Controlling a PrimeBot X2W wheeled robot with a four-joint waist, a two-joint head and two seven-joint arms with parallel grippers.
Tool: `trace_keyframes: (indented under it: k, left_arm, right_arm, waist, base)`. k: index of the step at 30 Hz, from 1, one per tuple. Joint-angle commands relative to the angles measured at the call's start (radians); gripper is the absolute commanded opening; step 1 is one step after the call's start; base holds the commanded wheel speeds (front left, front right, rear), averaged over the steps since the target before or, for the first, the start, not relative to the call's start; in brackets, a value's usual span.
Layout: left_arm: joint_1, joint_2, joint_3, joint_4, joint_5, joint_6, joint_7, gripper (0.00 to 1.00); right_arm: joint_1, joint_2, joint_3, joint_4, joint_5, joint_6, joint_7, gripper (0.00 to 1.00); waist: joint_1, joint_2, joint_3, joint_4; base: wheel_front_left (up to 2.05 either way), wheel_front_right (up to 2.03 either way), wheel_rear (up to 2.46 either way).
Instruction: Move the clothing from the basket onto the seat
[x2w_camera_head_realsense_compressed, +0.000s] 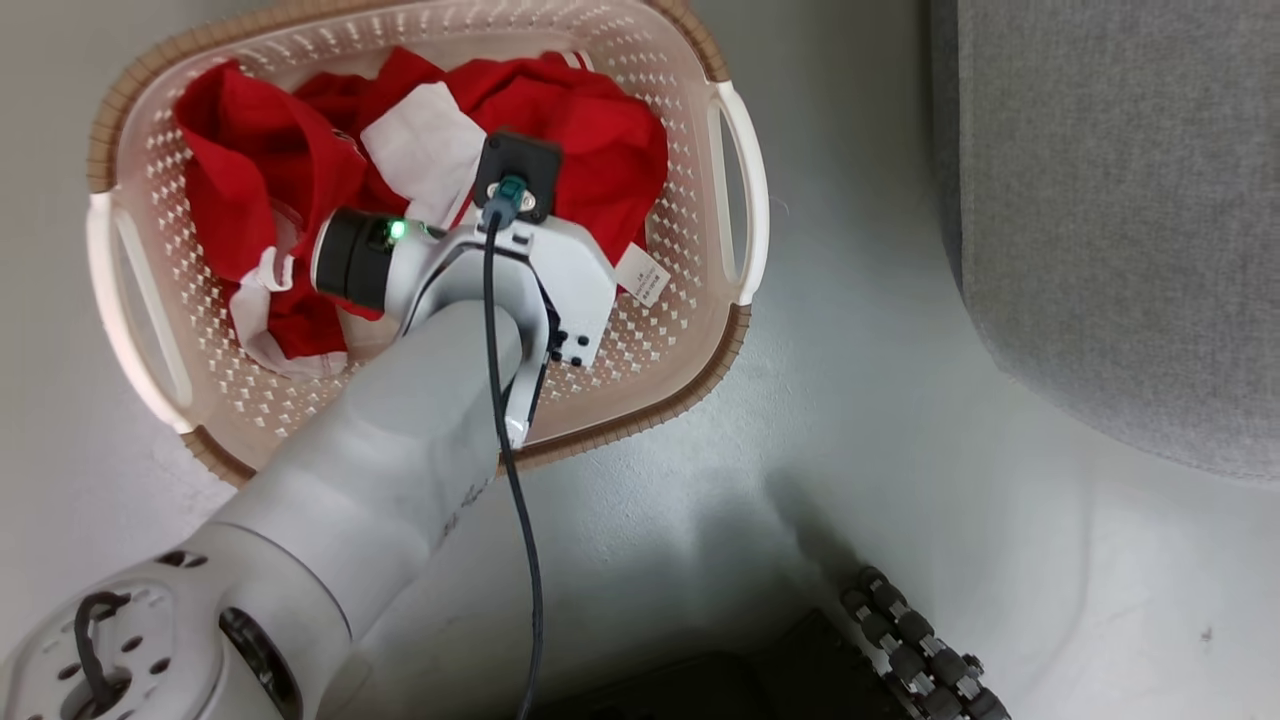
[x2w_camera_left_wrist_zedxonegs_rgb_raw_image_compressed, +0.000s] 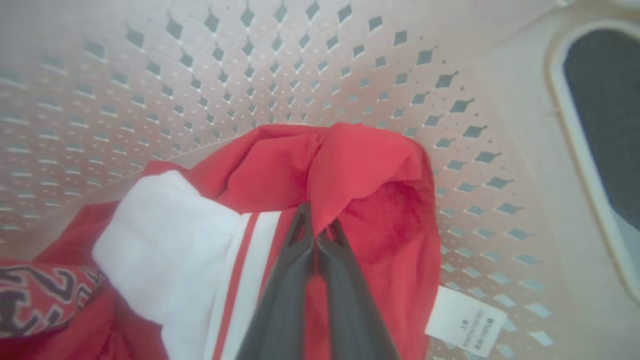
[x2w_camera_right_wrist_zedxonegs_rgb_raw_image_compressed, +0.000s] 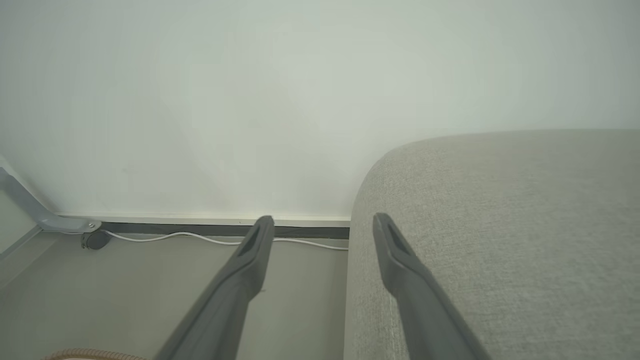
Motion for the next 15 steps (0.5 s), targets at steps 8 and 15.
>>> trace_keyframes:
  k: [8,15]
  left_arm:
    - [0.120,-0.006,0.005,-0.069,-0.041,0.002,-0.094,0.00]
    - [0.174,-0.006,0.012,-0.121,-0.049,0.002,-0.109,0.00]
  right_arm:
    - [0.081,-0.051,-0.013,0.011,0.002,0.004,-0.006,1.00]
    - [0.141,-0.073,-0.001,0.041,-0.004,0.004,-0.006,1.00]
  waist:
    - [0.0000,0.0000,-0.141,0.051]
    - [0.0000,0.0000,-0.274,0.097]
  base:
    - [0.00,0.00,0.00]
    - [0.00,0.00,0.00]
